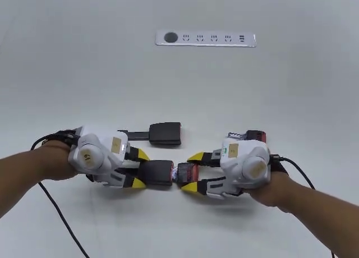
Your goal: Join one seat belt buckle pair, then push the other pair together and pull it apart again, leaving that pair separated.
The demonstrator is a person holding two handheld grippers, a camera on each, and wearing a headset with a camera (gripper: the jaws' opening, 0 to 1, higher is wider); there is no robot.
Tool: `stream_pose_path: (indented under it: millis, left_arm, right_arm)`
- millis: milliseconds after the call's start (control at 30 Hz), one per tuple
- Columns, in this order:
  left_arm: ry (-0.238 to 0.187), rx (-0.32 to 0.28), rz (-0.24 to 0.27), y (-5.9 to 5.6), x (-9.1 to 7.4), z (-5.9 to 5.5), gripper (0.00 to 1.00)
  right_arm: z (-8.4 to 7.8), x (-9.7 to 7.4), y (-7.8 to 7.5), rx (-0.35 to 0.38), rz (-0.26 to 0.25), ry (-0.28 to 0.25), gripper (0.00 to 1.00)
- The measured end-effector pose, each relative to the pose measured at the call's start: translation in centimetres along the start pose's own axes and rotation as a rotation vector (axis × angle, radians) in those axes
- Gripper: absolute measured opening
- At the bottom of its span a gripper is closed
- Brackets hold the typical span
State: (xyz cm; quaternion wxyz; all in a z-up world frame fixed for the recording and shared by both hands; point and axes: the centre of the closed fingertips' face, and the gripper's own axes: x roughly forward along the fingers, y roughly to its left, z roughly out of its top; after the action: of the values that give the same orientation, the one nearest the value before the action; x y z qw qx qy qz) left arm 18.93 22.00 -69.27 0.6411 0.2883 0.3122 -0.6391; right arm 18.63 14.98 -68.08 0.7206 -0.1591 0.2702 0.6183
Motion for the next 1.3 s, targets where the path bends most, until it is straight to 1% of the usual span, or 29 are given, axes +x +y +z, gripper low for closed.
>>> stream_pose_path:
  millis: [200, 333, 467, 567, 667, 733, 867, 967, 1000, 1033, 1067, 1100, 1133, 1167, 1200, 1233, 1267, 1300]
  left_arm:
    - [-0.001, -0.001, 0.0, 0.0, 0.1, 0.1, 0.31]
    - [0.01, -0.009, 0.002, 0.0, 0.1, 0.2, 0.31]
    - [0.023, -0.01, 0.001, -0.1, 0.2, 0.4, 0.31]
    - [0.033, -0.024, 0.002, -0.1, 0.1, 0.2, 0.32]
    - [0.05, -0.023, 0.006, -0.1, 0.2, 0.3, 0.32]
    - [0.058, -0.022, 0.008, -0.2, 0.2, 0.4, 0.32]
    - [0.064, -0.029, 0.015, -0.1, 0.1, 0.3, 0.32]
    - [0.069, -0.046, 0.032, 0.0, 0.2, 0.3, 0.33]
    - [0.069, -0.071, 0.042, 0.0, 0.2, 0.4, 0.33]
    - [0.072, -0.087, 0.047, 0.0, 0.2, 0.4, 0.34]
    - [0.073, -0.096, 0.042, -0.1, 0.2, 0.5, 0.36]
    - [0.077, -0.103, 0.04, -0.2, 0.1, 0.4, 0.39]
    - [0.076, -0.107, 0.044, -0.2, 0.0, 0.5, 0.42]
    - [0.063, -0.114, 0.05, -0.2, -0.2, 0.8, 0.45]
    - [0.05, -0.106, 0.059, -0.1, -0.3, 1.1, 0.48]
    - [0.027, -0.104, 0.076, 0.1, -0.5, 1.5, 0.51]
    - [0.019, -0.12, 0.077, 0.1, -0.7, 1.8, 0.55]
    - [0.013, -0.152, 0.074, -0.1, -1.0, 2.2, 0.59]
  right_arm:
    - [0.0, -0.1, 0.0, -0.007, -0.003, 0.002, 0.34]
    - [-0.1, 0.0, -0.1, 0.0, -0.008, 0.003, 0.34]
    - [-0.1, 0.0, 0.0, -0.013, -0.011, 0.02, 0.34]
    - [0.0, 0.0, 0.0, -0.013, -0.015, 0.024, 0.35]
    - [-0.1, 0.1, 0.0, -0.036, -0.021, 0.032, 0.35]
    - [-0.1, 0.0, 0.0, -0.032, -0.028, 0.033, 0.35]
    - [-0.2, -0.1, 0.0, -0.049, -0.034, 0.046, 0.35]
    - [-0.3, -0.1, 0.0, -0.035, -0.038, 0.042, 0.36]
    - [-0.3, -0.1, 0.0, -0.024, -0.04, 0.047, 0.36]
    - [-0.4, -0.1, -0.2, -0.001, -0.053, 0.054, 0.36]
    - [-0.4, -0.1, -0.1, 0.006, -0.052, 0.056, 0.37]
    - [-0.4, -0.1, 0.0, 0.015, -0.051, 0.054, 0.38]
    - [-0.3, -0.2, 0.1, 0.038, -0.049, 0.047, 0.4]
    - [0.0, -0.4, 0.3, 0.081, -0.044, 0.027, 0.43]
    - [0.2, -0.6, 0.2, 0.086, -0.046, 0.012, 0.49]
    - [0.7, -0.9, 0.3, 0.087, -0.054, -0.011, 0.56]
    - [0.9, -1.2, 0.2, 0.084, -0.064, -0.027, 0.65]
    - [1.0, -1.7, -0.2, 0.075, -0.08, -0.038, 0.68]
